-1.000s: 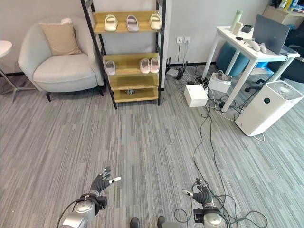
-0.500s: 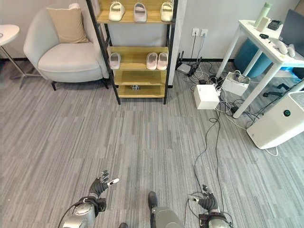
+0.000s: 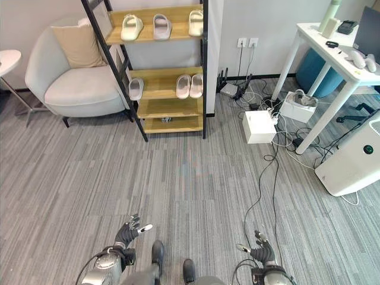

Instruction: Arrange the slippers neatly on the shoe rack.

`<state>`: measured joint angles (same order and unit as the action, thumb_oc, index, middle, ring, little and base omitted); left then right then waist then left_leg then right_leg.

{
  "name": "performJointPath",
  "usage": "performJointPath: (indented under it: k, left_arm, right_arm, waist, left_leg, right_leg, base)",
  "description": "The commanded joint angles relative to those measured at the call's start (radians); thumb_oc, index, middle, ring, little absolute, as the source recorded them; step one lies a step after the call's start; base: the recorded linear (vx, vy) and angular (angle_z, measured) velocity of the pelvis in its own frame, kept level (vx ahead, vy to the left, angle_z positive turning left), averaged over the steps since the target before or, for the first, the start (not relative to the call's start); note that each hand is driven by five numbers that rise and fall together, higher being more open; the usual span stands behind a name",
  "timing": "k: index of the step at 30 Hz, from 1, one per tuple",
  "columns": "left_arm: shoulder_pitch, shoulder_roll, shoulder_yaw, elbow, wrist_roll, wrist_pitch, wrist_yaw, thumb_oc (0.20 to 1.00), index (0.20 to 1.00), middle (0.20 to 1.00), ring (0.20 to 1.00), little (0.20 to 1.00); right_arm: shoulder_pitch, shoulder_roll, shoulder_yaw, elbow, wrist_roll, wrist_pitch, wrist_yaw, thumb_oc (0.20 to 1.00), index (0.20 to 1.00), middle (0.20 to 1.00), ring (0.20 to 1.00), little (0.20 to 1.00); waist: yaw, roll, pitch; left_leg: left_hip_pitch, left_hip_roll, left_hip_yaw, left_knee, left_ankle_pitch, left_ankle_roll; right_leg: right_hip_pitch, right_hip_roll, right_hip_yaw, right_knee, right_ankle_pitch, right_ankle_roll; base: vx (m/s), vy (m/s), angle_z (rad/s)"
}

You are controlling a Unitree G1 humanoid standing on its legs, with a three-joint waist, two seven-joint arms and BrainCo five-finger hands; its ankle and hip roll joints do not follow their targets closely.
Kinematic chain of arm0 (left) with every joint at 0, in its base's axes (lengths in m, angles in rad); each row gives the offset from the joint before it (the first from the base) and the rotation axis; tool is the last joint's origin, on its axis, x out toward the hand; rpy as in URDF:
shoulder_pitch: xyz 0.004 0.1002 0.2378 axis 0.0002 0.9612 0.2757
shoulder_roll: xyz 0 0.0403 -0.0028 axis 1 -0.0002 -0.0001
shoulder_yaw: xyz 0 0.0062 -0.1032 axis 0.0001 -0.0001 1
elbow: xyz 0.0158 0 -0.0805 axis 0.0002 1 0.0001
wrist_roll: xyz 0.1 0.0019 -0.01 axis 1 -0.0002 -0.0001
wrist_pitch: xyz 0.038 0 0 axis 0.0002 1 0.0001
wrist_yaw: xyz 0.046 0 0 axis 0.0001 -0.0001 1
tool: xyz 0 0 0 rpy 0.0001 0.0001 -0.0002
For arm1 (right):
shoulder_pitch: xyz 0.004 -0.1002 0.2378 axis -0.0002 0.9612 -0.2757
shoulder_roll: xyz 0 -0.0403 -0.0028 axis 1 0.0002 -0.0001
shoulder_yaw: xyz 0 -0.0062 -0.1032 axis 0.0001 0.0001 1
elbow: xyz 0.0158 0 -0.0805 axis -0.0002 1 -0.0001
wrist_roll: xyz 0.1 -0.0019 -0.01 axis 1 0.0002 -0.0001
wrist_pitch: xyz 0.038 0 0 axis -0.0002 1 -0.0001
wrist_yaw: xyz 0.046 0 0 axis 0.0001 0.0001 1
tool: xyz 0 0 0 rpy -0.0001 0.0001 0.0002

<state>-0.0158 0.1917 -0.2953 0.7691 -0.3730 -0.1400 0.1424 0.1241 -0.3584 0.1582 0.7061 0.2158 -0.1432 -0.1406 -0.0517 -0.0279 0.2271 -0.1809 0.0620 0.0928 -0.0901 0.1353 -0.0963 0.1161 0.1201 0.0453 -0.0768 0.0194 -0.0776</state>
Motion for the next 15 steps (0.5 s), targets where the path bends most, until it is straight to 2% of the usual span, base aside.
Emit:
performJointPath:
  k: [1, 3, 4, 6, 8, 10, 11, 12, 13, 15]
  left_arm:
    - [-0.031, 0.002, 0.000, -0.052, 0.007, -0.043, 0.010, 1.000, 1.000, 1.000, 1.000, 1.000]
    - [-0.017, 0.003, 0.003, -0.063, 0.003, -0.044, 0.011, 1.000, 1.000, 1.000, 1.000, 1.000]
    - [-0.016, 0.004, 0.003, -0.064, 0.003, -0.043, 0.011, 1.000, 1.000, 1.000, 1.000, 1.000]
    - [0.000, 0.019, 0.006, -0.077, 0.003, -0.041, 0.008, 1.000, 1.000, 1.000, 1.000, 1.000]
    - [0.004, 0.028, 0.002, -0.087, 0.007, -0.037, 0.006, 1.000, 1.000, 1.000, 1.000, 1.000]
    - [0.003, 0.039, -0.004, -0.102, 0.009, -0.031, 0.004, 1.000, 1.000, 1.000, 1.000, 1.000]
    - [0.000, 0.044, -0.008, -0.105, 0.013, -0.030, 0.002, 1.000, 1.000, 1.000, 1.000, 1.000]
    - [-0.002, 0.050, -0.012, -0.114, 0.021, -0.028, 0.001, 1.000, 1.000, 1.000, 1.000, 1.000]
    - [-0.007, 0.054, -0.017, -0.121, 0.023, -0.027, -0.002, 1.000, 1.000, 1.000, 1.000, 1.000]
    - [-0.018, 0.057, -0.015, -0.117, 0.025, -0.031, -0.002, 1.000, 1.000, 1.000, 1.000, 1.000]
  right_arm:
    - [0.033, -0.045, -0.004, -0.085, -0.014, -0.016, 0.004, 1.000, 1.000, 1.000, 1.000, 1.000]
    - [0.039, -0.039, -0.005, -0.089, -0.017, -0.013, 0.011, 1.000, 1.000, 1.000, 1.000, 1.000]
    - [0.039, -0.039, -0.005, -0.089, -0.017, -0.013, 0.011, 1.000, 1.000, 1.000, 1.000, 1.000]
    - [0.043, -0.027, -0.001, -0.097, -0.022, -0.007, 0.023, 1.000, 1.000, 1.000, 1.000, 1.000]
    - [0.047, -0.019, -0.001, -0.104, -0.020, -0.009, 0.027, 1.000, 1.000, 1.000, 1.000, 1.000]
    - [0.043, -0.017, -0.004, -0.115, -0.019, -0.009, 0.026, 1.000, 1.000, 1.000, 1.000, 1.000]
    - [0.039, -0.016, -0.004, -0.117, -0.018, -0.011, 0.027, 1.000, 1.000, 1.000, 1.000, 1.000]
    - [0.038, -0.016, -0.003, -0.117, -0.022, -0.011, 0.026, 1.000, 1.000, 1.000, 1.000, 1.000]
    - [0.032, -0.015, -0.002, -0.114, -0.019, -0.010, 0.026, 1.000, 1.000, 1.000, 1.000, 1.000]
    - [0.023, -0.011, -0.003, -0.102, -0.008, -0.013, 0.025, 1.000, 1.000, 1.000, 1.000, 1.000]
  waist:
    - [0.004, 0.007, -0.041]
    - [0.009, -0.003, -0.059]
    - [0.010, -0.005, -0.059]
    - [0.021, -0.029, -0.075]
    - [0.023, -0.042, -0.075]
    - [0.020, -0.049, -0.059]
    - [0.019, -0.043, -0.049]
    - [0.015, -0.036, -0.038]
    - [0.009, -0.023, -0.026]
    - [-0.007, -0.002, -0.003]
  left_leg:
    - [0.007, -0.025, 0.005, 0.003, 0.068, 0.019]
    - [0.017, -0.041, 0.018, 0.023, 0.056, 0.033]
    - [0.018, -0.042, 0.019, 0.023, 0.055, 0.034]
    - [0.025, -0.061, 0.031, 0.062, 0.010, 0.064]
    - [0.037, -0.083, 0.034, 0.079, -0.027, 0.086]
    - [0.070, -0.103, 0.035, 0.076, -0.052, 0.107]
    - [0.084, -0.103, 0.035, 0.073, -0.061, 0.116]
    - [0.102, -0.105, 0.035, 0.069, -0.073, 0.122]
    - [0.124, -0.097, 0.028, 0.062, -0.082, 0.124]
    - [0.181, -0.084, 0.014, 0.034, -0.099, 0.121]
  right_leg:
    - [0.118, -0.129, 0.085, 0.065, -0.159, 0.126]
    - [0.140, -0.169, 0.092, 0.061, -0.163, 0.150]
    - [0.141, -0.171, 0.092, 0.060, -0.164, 0.151]
    - [0.110, -0.214, 0.113, 0.123, -0.145, 0.181]
    - [0.070, -0.238, 0.121, 0.215, -0.086, 0.202]
    - [0.009, -0.246, 0.130, 0.341, 0.014, 0.213]
    - [-0.031, -0.243, 0.130, 0.412, 0.068, 0.211]
    - [-0.058, -0.239, 0.122, 0.458, 0.090, 0.200]
    - [-0.103, -0.218, 0.114, 0.494, 0.077, 0.190]
    - [-0.212, -0.147, 0.088, 0.493, -0.004, 0.176]
  base:
    - [0.48, 0.198, -0.51]
    - [0.41, 0.176, -0.37]
    - [0.40, 0.170, -0.22]
    - [0.41, 0.181, -0.45]
    - [0.31, 0.145, -0.44]
    - [0.23, 0.120, -0.16]
    - [0.21, 0.123, 0.00]
    - [0.19, 0.116, -0.26]
    - [0.21, 0.109, -0.09]
    - [0.20, 0.061, 0.10]
